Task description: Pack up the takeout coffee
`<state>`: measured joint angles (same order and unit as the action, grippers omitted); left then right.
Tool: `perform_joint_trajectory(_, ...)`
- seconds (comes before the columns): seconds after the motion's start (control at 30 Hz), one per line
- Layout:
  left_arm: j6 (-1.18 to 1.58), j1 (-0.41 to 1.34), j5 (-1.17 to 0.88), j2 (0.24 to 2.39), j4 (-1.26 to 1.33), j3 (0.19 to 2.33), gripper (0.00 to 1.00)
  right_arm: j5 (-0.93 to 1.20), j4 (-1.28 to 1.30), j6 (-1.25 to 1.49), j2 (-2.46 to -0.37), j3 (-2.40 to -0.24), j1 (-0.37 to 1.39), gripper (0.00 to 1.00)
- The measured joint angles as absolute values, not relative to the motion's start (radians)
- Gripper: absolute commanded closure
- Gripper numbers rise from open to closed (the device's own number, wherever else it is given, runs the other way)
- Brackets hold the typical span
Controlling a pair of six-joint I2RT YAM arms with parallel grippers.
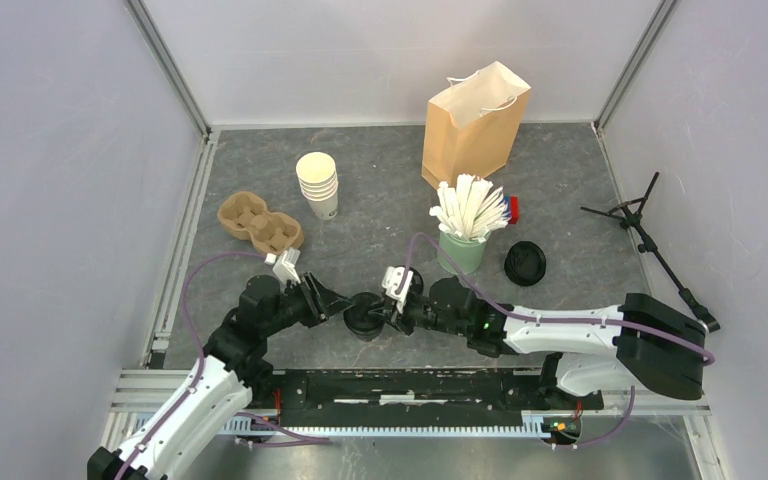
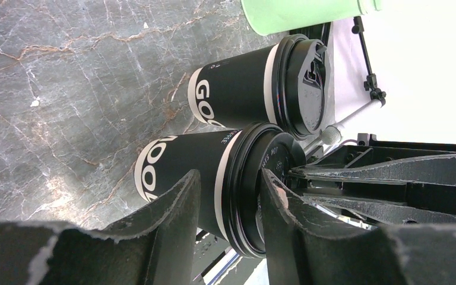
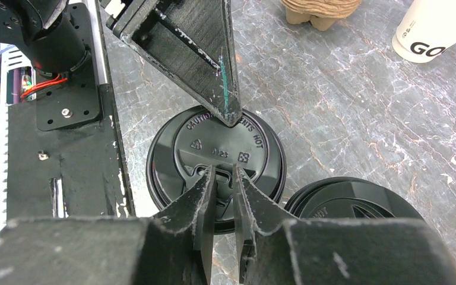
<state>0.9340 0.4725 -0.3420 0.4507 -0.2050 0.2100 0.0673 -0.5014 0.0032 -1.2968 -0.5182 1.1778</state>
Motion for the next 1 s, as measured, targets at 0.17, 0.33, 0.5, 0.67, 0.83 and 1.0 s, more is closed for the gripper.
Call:
perform_joint_trajectory(0.17,0.934,0.476,-0.340,0.449,-0.198,0.207,0.54,0.067,-0.538,0.008,-1.299,-0.500,1.178,0.79)
perform_joint_trajectory(0.33,0.934,0.478,-0.342,0.446,-0.171,0.196,0.54,0.080,-0.532,0.007,-1.295,-0.505,1.177,0.77)
perform_joint_trajectory(0.5,0.934,0.479,-0.342,0.454,-0.157,0.193,0.55,0.126,-0.362,-0.007,-1.290,-0.600,1.162,0.67)
perform_joint_trajectory(0.67,0.934,0.479,-0.341,0.458,-0.150,0.193,0.54,0.197,-0.236,-0.073,-1.283,-0.685,1.158,0.58)
perform_joint_trajectory(0.83,0.934,0.479,-0.341,0.459,-0.149,0.193,0.54,0.253,-0.191,-0.186,-1.258,-0.706,1.158,0.59)
perform_joint_trajectory(1.0,0.934,0.479,-0.341,0.460,-0.147,0.193,0.54,0.327,-0.148,-0.288,-1.270,-0.732,1.158,0.57)
